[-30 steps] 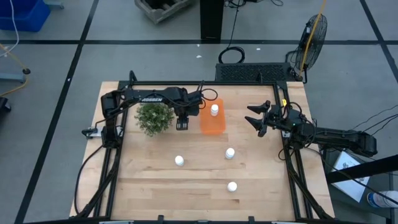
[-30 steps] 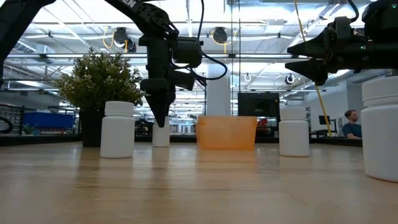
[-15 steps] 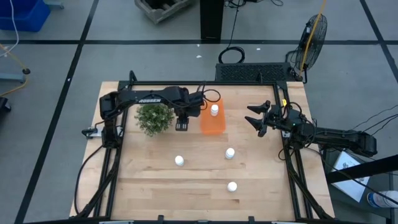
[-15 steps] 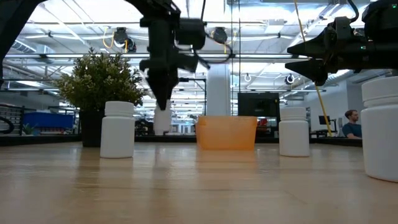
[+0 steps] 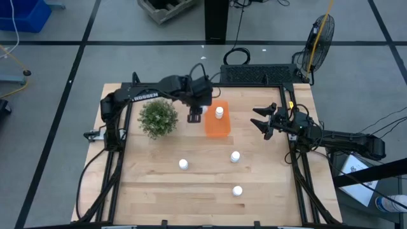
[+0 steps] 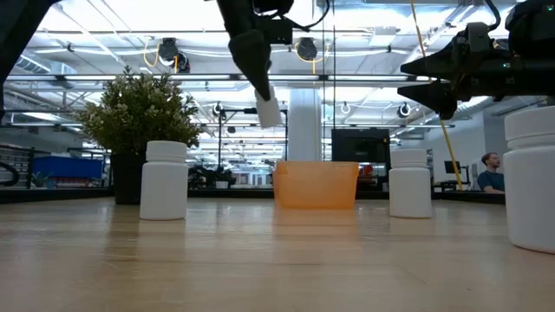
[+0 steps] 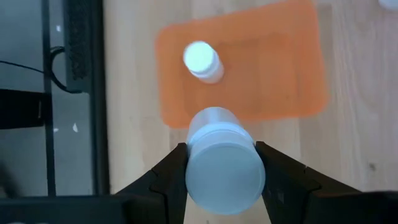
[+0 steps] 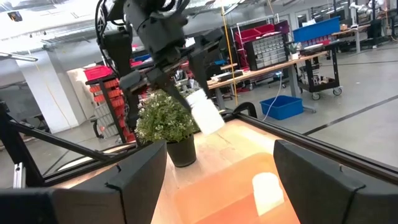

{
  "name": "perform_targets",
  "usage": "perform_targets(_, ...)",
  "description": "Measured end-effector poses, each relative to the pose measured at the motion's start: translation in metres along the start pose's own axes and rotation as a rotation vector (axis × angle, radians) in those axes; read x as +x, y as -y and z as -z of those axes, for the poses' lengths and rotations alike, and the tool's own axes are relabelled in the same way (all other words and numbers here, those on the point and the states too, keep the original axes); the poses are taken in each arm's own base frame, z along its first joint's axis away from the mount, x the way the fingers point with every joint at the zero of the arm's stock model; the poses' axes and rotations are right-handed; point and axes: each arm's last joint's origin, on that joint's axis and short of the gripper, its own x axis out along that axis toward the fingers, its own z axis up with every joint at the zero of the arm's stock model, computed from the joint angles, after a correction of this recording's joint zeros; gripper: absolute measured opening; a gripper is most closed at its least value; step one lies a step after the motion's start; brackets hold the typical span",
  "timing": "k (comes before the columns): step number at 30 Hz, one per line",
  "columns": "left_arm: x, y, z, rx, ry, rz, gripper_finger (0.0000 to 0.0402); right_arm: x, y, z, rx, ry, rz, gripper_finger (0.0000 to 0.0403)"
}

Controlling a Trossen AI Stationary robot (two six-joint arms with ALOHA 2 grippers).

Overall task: Pick and place pill bottles into a basket
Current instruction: Put the white pill bottle into the orange bin

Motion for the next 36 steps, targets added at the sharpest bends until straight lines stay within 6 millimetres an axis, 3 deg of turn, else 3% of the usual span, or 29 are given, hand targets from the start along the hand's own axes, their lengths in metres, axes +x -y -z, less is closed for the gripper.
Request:
perform_targets(9, 0.004, -0.02, 0.0, -0.05, 0.074, 0.037, 0.0164, 0.0, 0.0, -0.001, -0.006, 0.01, 0.001, 0.0286)
perform_targets(21, 0.061, -0.013, -0.005, -0.038, -0.001, 0.137, 0.0164, 0.0, -0.001, -0.003, -0.001, 0.031, -0.006, 0.0286)
perform_targets(36, 0.102, 0.0, -0.008, -0.024, -0.045, 0.214, 0.0164, 0.0, -0.001, -0.002, -0.004, 0.026, -0.008, 0.0286)
